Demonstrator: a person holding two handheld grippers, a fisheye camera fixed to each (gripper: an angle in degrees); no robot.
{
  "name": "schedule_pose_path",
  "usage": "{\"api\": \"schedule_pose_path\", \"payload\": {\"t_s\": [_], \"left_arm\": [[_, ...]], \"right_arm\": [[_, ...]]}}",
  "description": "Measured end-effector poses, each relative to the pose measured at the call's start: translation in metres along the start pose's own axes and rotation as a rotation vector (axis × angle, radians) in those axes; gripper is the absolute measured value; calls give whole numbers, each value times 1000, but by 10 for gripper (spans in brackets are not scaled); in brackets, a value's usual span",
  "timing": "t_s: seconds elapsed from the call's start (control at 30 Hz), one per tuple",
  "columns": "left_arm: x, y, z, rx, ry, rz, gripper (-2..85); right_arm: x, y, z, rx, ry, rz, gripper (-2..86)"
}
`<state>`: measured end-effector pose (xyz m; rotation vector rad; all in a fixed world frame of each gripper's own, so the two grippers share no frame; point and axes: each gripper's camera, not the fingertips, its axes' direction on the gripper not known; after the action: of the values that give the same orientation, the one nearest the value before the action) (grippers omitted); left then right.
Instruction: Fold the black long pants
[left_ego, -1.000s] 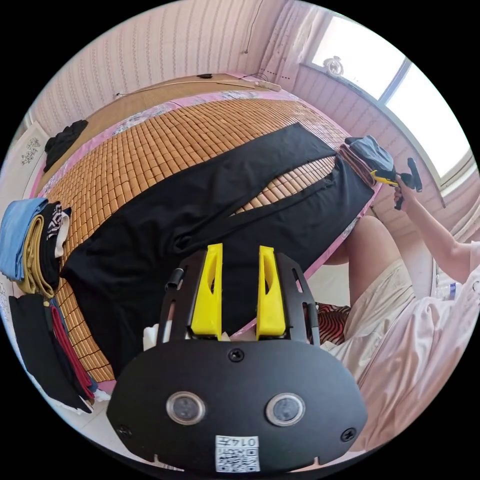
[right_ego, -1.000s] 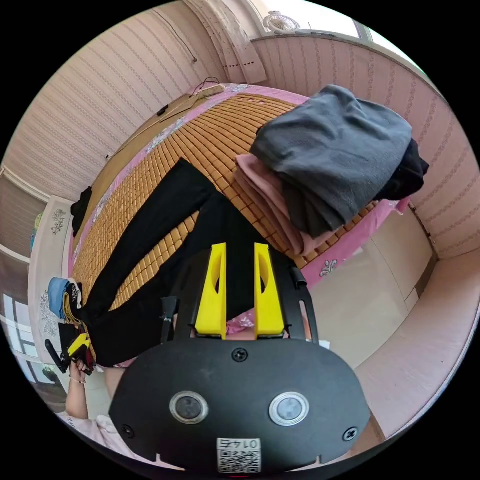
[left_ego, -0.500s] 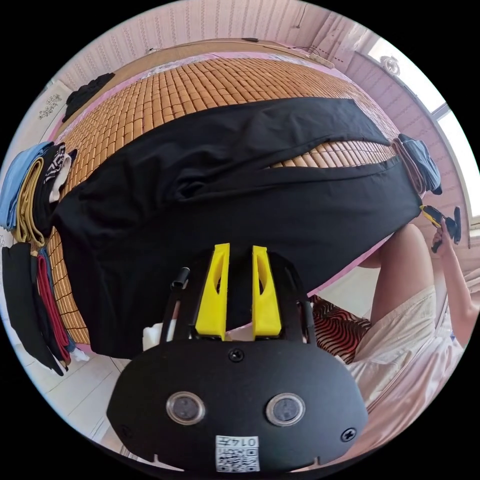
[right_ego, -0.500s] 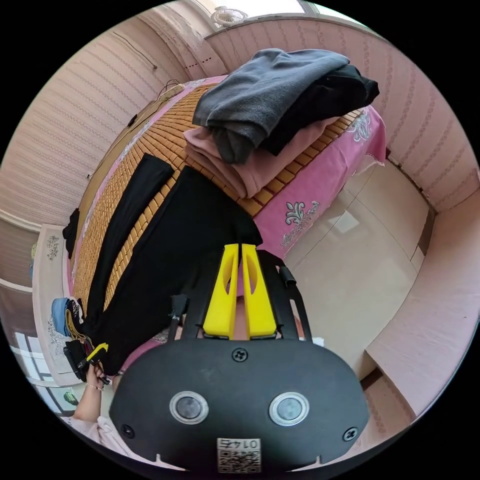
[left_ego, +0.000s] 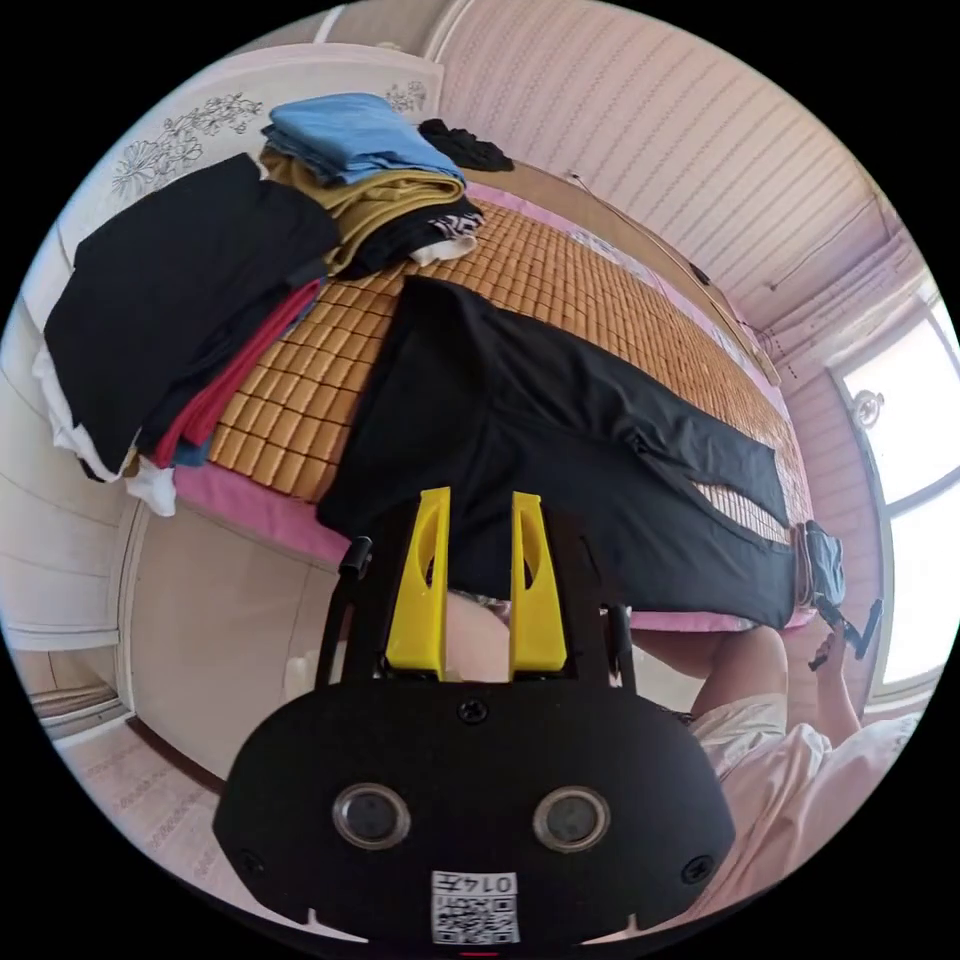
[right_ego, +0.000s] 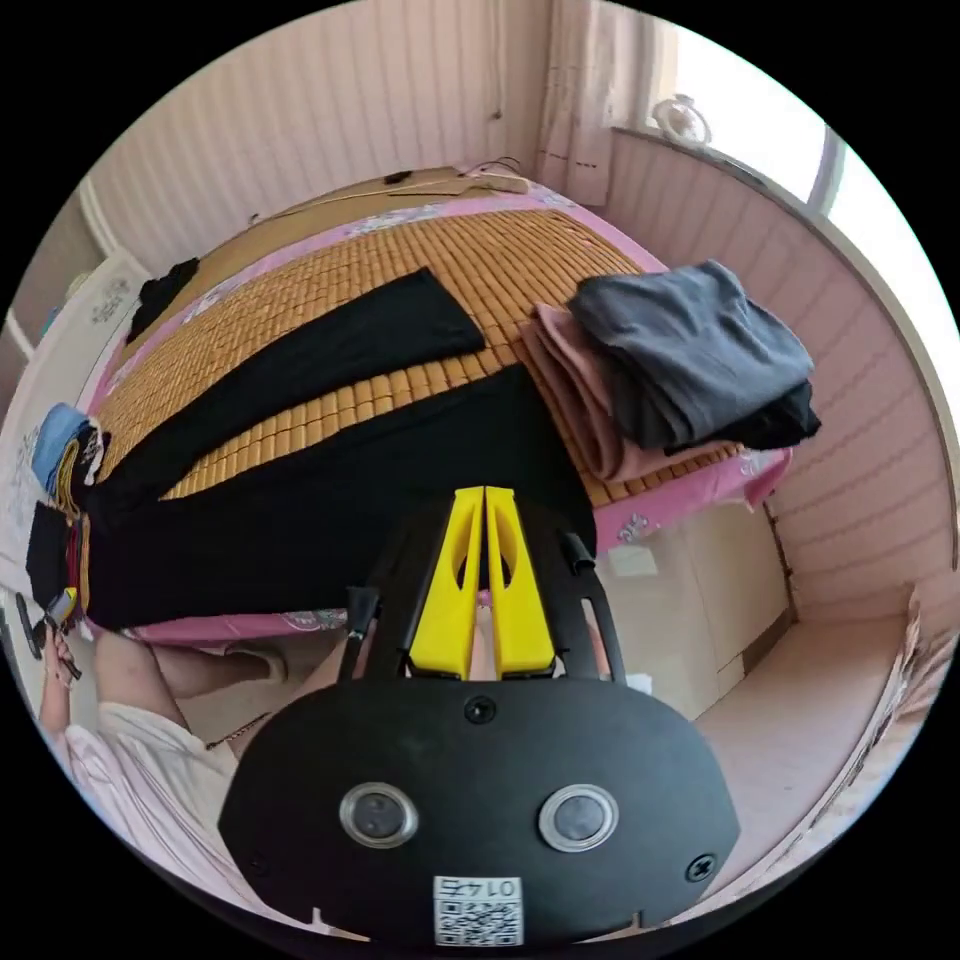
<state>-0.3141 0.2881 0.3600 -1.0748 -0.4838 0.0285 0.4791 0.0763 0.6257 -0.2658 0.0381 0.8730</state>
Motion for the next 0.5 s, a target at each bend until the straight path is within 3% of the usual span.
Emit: {"api": "schedule_pose_path", "payload": {"t_s": [0.13,0.3,0.5], "left_arm": [[-44,20,-10,35,-47,-12,100],[-61,36,-4,105,-104,149,103],[-96,37,26,93,-53,148,99]], "right_arm": [[-146,-55,-1,19,-128,-389,31],[-395,-104,1,2,-341,-925,63],[-630,-127,8,-71,-434,-1295,92]]}}
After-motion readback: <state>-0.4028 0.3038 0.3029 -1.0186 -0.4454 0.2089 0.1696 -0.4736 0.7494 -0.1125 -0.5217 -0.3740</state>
